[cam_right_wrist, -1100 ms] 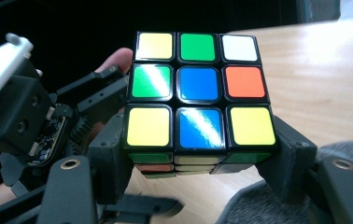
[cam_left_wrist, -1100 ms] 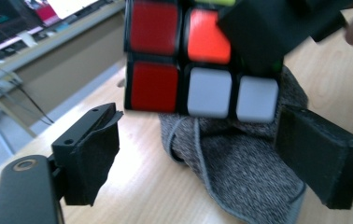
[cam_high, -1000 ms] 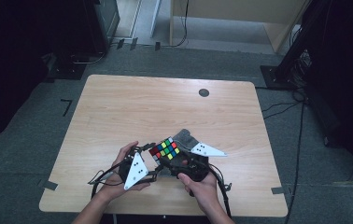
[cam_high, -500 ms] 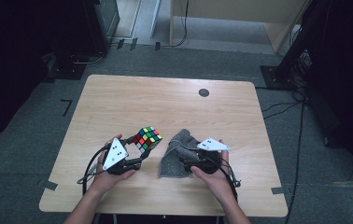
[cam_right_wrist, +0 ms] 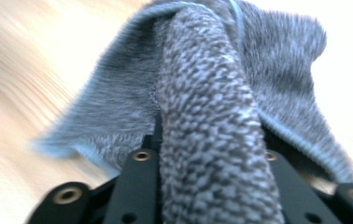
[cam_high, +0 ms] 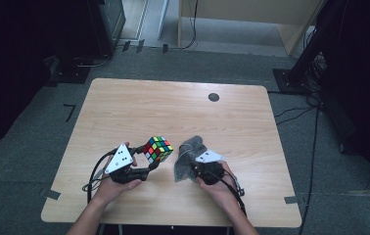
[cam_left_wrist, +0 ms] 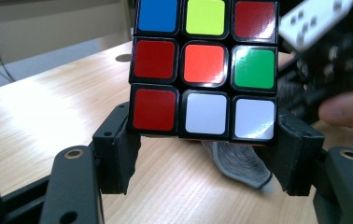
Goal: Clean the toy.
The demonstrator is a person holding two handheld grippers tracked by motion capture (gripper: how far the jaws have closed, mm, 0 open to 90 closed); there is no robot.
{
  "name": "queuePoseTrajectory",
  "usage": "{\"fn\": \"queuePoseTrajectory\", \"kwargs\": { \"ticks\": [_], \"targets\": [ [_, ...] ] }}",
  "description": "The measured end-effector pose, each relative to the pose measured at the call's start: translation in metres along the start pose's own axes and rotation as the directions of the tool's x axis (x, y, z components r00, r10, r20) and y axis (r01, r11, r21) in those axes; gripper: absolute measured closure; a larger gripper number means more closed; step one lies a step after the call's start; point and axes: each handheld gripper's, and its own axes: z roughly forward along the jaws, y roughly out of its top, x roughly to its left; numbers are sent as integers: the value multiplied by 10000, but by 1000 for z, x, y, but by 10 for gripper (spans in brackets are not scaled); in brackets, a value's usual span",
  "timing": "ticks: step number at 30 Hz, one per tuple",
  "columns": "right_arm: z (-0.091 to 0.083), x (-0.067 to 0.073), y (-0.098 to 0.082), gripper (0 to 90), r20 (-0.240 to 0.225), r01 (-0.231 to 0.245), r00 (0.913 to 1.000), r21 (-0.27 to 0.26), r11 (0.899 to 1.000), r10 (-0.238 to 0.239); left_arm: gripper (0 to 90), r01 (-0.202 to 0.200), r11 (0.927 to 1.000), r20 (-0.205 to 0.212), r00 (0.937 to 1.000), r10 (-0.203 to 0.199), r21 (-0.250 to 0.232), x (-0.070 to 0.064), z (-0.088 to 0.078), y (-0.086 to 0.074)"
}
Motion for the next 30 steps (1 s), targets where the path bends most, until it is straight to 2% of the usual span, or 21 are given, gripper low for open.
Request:
{"fn": "queuePoseTrajectory", "kwargs": {
  "ticks": [1,2,3,5,6,7,9,10,11,13,15,16,17,18,19,21,22,23,26,29,30],
  "targets": [
    [-7,-4,2,772,-230,-242,9995,-424,9988,233,346,-50,10000,50,10000,49,63,-1,1,0],
    [-18,-6,6,775,-400,-488,9982,-1099,9928,446,346,-139,9998,63,9999,138,131,-2,2,-1],
    [-28,-6,9,776,-539,-487,9978,-1759,9832,398,346,-242,9994,90,9997,240,247,-3,3,-1],
    [-48,-2,17,776,-571,-191,9984,-2945,9555,23,346,-539,9973,139,9985,533,501,-5,6,-2],
    [-55,1,20,775,-585,-104,9982,-3314,9434,-95,346,-748,9949,138,9972,740,681,-8,8,-3],
    [-66,6,24,773,-686,-110,9975,-3868,9221,-169,346,-857,9930,158,9963,847,811,-10,10,-4],
    [-78,15,31,769,-1073,-197,9937,-4468,8944,-317,346,-1151,9869,165,9934,1139,1133,-16,15,-4],
    [-81,20,34,766,-1241,-141,9911,-4542,8908,-476,346,-1307,9831,220,9914,1289,1282,-21,18,-4],
    [-83,29,37,760,-1396,162,9861,-4589,8884,-901,346,-1466,9789,255,9892,1445,1422,-25,20,-3],
    [-81,46,41,751,-1441,721,9783,-4365,8968,-1488,346,-1759,9702,254,9844,1741,1665,-32,25,-1],
    [-76,61,40,739,-1021,1469,9730,-4171,8969,-2069,347,-1867,9644,296,9824,1844,1875,-37,27,1],
    [-73,68,40,730,-710,1915,9683,-4042,8944,-2394,347,-2001,9588,224,9796,1997,2015,-40,28,2],
    [-71,74,38,726,-335,2378,9619,-3868,8910,-2713,348,-2043,9572,177,9786,2051,2048,-42,29,2],
    [-70,75,38,726,-93,2577,9592,-3813,8878,-2824,348,-2137,9545,166,9765,2150,2079,-43,28,3],
    [-70,74,38,726,50,2558,9617,-3768,8903,-2742,348,-2085,9561,211,9777,2087,2057,-42,27,4],
    [-71,63,39,729,-61,1854,9793,-3734,9090,-2022,348,-2008,9569,73,9790,2038,2097,-41,27,5],
    [-73,60,39,729,-98,1711,9821,-3735,9117,-1883,348,-1962,9573,14,9797,2005,2125,-40,27,6],
    [-73,60,39,728,-65,1848,9794,-3761,9080,-2021,348,-1879,9573,-89,9809,1946,2197,-40,28,6],
    [-73,73,40,720,-511,2397,9596,-3675,8986,-2768,348,-1821,9550,-228,9810,1926,2341,-42,29,9],
    [-63,86,39,725,-1397,2565,9409,-3008,9186,-3085,348,-1926,9506,-243,9786,2045,2435,-45,29,11],
    [-62,87,39,730,-1373,2644,9391,-2969,9176,-3150,348,-2056,9460,-291,9752,2196,2507,-46,29,11]
  ]
}}
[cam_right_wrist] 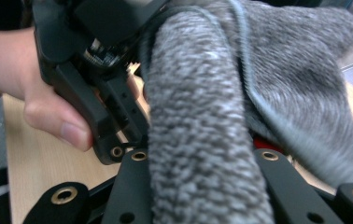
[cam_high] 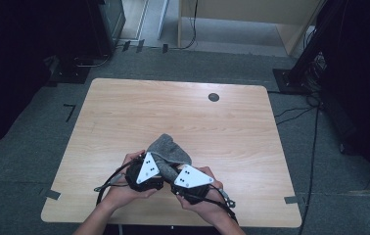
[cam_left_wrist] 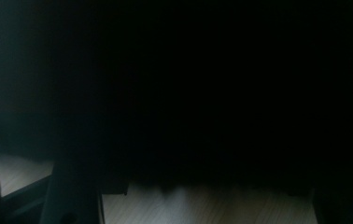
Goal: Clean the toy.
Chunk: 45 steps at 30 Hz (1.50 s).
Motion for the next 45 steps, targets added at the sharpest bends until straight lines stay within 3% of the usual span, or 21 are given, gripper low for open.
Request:
{"fn": "queuePoseTrajectory", "kwargs": {
  "ticks": [2,5,7,10,12,15,19,21,23,27,29,31,32,34,37,38,39,40,41,44,45],
  "targets": [
    [-2,-5,0,734,369,-289,9989,-208,9994,296,348,107,9999,124,9999,-105,-124,0,-1,0],
    [-16,-27,-1,729,1233,-1830,9725,-1207,9757,1976,348,231,9992,238,9995,-223,-322,2,-3,0],
    [-19,-28,-2,728,1104,-1719,9763,-1269,9769,1862,348,187,9990,301,9994,-175,-400,2,-3,1],
    [-15,-14,2,725,-98,-1206,9927,-1238,9849,1203,348,97,9977,532,9986,-61,-670,0,-5,2],
    [-11,-8,5,729,67,-685,9976,-924,9934,695,348,54,9969,617,9981,-6,-784,0,-7,2],
    [-20,-23,4,734,426,-1547,9859,-1343,9788,1617,348,149,9954,792,9968,-74,-944,4,-9,-2],
    [-32,-42,-3,731,621,-2549,9605,-1957,9470,2713,348,668,9739,1307,9907,-388,-2171,12,-18,-6],
    [-31,-44,-5,737,99,-2913,9537,-2182,9314,3006,348,261,9621,913,9958,-12,-2714,9,-21,-8],
    [-29,-49,-8,742,203,-3290,9405,-1962,9237,3393,347,229,9465,961,9953,86,-3218,8,-26,-8],
    [-30,-59,-16,742,274,-3835,9178,-1965,9024,3961,348,321,9384,984,9951,21,-3442,9,-27,-7],
    [-36,-54,-10,741,-362,-3798,9229,-2479,8912,3832,347,172,9448,783,9969,89,-3271,7,-23,-9],
    [-38,-48,-3,740,-746,-3676,9295,-2695,8901,3613,348,252,9417,826,9966,27,-3354,7,-23,-9],
    [-37,-46,-1,741,-597,-3543,9343,-2672,8961,3516,348,305,9374,871,9962,-2,-3470,7,-25,-8],
    [-35,-49,-6,743,-302,-3734,9248,-2639,8893,3793,348,356,9310,853,9963,-48,-3632,8,-28,-7],
    [-29,-63,-21,743,372,-4262,8962,-2039,8813,4420,348,555,9248,846,9961,-254,-3764,13,-32,-8],
    [-28,-65,-24,741,753,-4160,8973,-1855,8902,4350,348,617,9272,729,9966,-373,-3695,16,-32,-9],
    [-25,-69,-29,737,1589,-3747,9050,-1416,9163,3946,348,657,9289,667,9968,-443,-3646,18,-32,-10],
    [-22,-71,-32,732,1870,-3646,9060,-1104,9246,3797,348,683,9321,584,9970,-508,-3556,20,-32,-12],
    [-18,-75,-37,728,1981,-3716,9050,-626,9263,3765,348,735,9350,505,9969,-596,-3469,23,-32,-14],
    [-5,-81,-50,637,2649,-3029,9255,890,9488,2706,348,811,9366,374,9967,-727,-3408,27,-32,-17],
    [0,-83,-55,518,2329,-2961,9385,1630,9412,2549,348,840,9360,378,9964,-756,-3419,29,-33,-18]
  ]
}}
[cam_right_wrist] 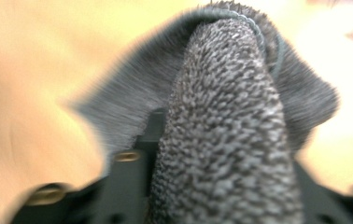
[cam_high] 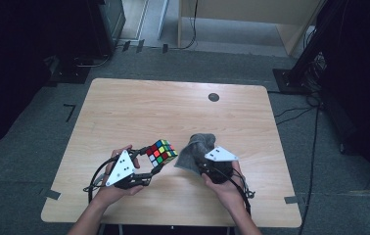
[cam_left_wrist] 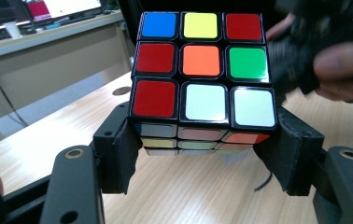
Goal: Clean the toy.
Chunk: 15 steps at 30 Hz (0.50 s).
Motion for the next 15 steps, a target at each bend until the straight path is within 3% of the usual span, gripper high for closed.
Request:
{"fn": "queuePoseTrajectory", "kwargs": {
  "ticks": [1,2,3,5,6,9,11,13,15],
  "targets": [
    [6,-2,-3,385,-432,-17,9991,796,9968,52,348,21,10000,-11,10000,-21,-24,1,0,0],
    [8,-4,-5,305,-480,-55,9988,984,9951,103,348,20,10000,-24,10000,-20,-16,1,-1,0],
    [6,-6,-5,258,-611,-132,9979,1006,9948,194,347,53,10000,-32,10000,-54,-16,2,-1,-1],
    [-3,-13,0,180,-1358,-449,9892,772,9960,551,348,86,10000,-42,10000,-86,5,4,-2,-1],
    [-11,-17,5,167,-1627,-579,9847,357,9977,629,347,122,9999,-38,9999,-122,-3,5,-2,-2],
    [-22,-17,14,166,-1268,-770,9896,-673,9948,680,347,221,9998,39,9997,-220,-29,5,-1,-2],
    [-10,-9,14,157,-633,-376,9975,-840,9958,323,348,166,9999,141,9998,-165,-11,2,1,-1],
    [12,-5,9,168,-201,-9,9998,-34,10000,8,347,104,9999,230,9997,-105,35,0,2,-1],
    [32,-9,-1,267,321,-503,9984,1019,9935,473,348,69,10000,286,9996,-70,38,-2,2,-1]
  ]
}}
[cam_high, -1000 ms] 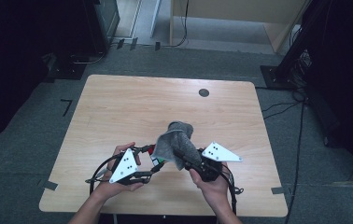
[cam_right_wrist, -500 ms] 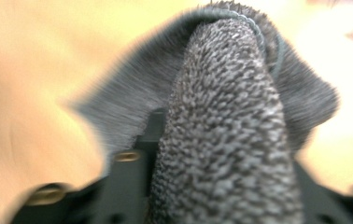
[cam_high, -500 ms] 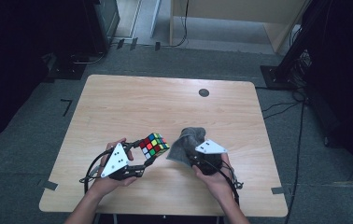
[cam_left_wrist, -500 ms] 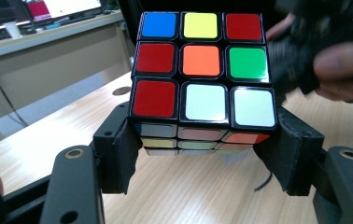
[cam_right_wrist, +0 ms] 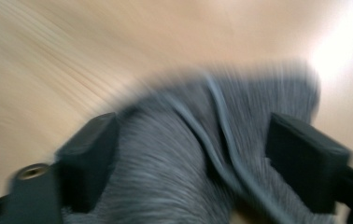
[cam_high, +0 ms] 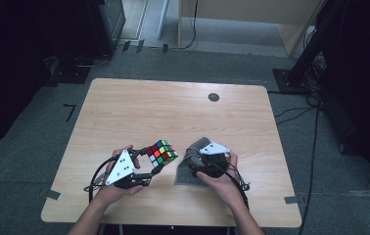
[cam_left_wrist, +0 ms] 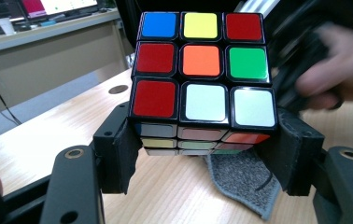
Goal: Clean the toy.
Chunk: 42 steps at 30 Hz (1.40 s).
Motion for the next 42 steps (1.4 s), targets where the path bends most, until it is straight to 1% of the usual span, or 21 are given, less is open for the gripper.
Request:
{"fn": "queuePoseTrajectory", "kwargs": {
  "ticks": [1,3,6,8,9,11,13,15,16,18,20,22,24,25,27,30,33,36,38,39,42],
  "targets": [
    [8,-6,-7,382,55,-593,9982,391,9975,592,348,-4,10000,27,10000,4,-6,0,0,0],
    [7,-12,-15,593,-272,-729,9969,256,9970,736,348,92,9999,94,9999,-92,-45,2,-1,-1],
    [-9,-16,-13,700,-990,-1087,9895,-255,9937,1057,348,241,9997,273,9993,-240,-50,4,-1,-2],
    [-28,-16,-6,730,-1975,-2005,9652,-1365,9701,1717,348,200,9998,398,9990,-199,-16,3,0,-3],
    [-36,-13,-2,738,-2195,-2053,9617,-1792,9621,1644,348,156,9999,485,9987,-157,26,2,1,-4],
    [-57,-1,9,756,-2482,-1880,9614,-2784,9419,1185,348,37,9999,565,9984,-43,110,-1,3,-4],
    [-80,18,21,767,-2965,-1786,9530,-3824,9066,626,348,-117,9997,656,9978,102,224,-5,7,-5],
    [-96,39,29,767,-3161,-1431,9487,-4493,8818,-71,348,-266,9992,811,9964,243,282,-10,10,-4],
    [-98,45,30,768,-3168,-1334,9482,-4614,8771,-223,348,-277,9993,869,9959,254,246,-12,10,-4],
    [-93,50,27,768,-3132,-1305,9495,-4517,8826,-200,348,-258,9995,920,9955,241,170,-13,9,-1],
    [-83,39,21,770,-3450,-2149,9363,-4166,8833,651,348,-157,9999,912,9957,150,70,-12,7,0],
    [-74,29,16,774,-3406,-2591,9307,-3566,8976,1334,348,138,9998,971,9952,-125,-124,-9,5,1],
    [-79,27,15,773,-3946,-2989,9083,-3808,8750,1385,348,25,10000,844,9964,-27,20,-9,8,0],
    [-82,30,17,773,-4034,-2914,9073,-3993,8693,1188,348,-74,9999,843,9964,64,109,-11,9,0],
    [-89,40,22,772,-4080,-2713,9089,-4229,8646,857,348,-82,10000,899,9959,77,57,-13,9,0],
    [-82,38,19,772,-3572,-2601,9276,-4075,8754,1093,348,3,10000,832,9965,1,-48,-11,6,3],
    [-75,29,12,770,-3572,-3014,9193,-3687,8793,1653,348,-202,9995,531,9984,189,239,-11,7,3],
    [-83,40,15,761,-3505,-2454,9323,-4314,8681,894,348,-295,9975,335,9991,274,648,-13,11,2],
    [-89,53,19,754,-2925,-1597,9562,-4890,8575,112,348,-282,9948,163,9995,267,978,-14,14,3],
    [-90,56,20,751,-2736,-1287,9617,-5004,8562,-154,347,-339,9909,-13,9994,343,1304,-16,17,4],
    [-87,69,20,750,-2305,-279,9681,-4896,8715,-985,348,-725,9718,-467,9953,851,2246,-23,25,7]
  ]
}}
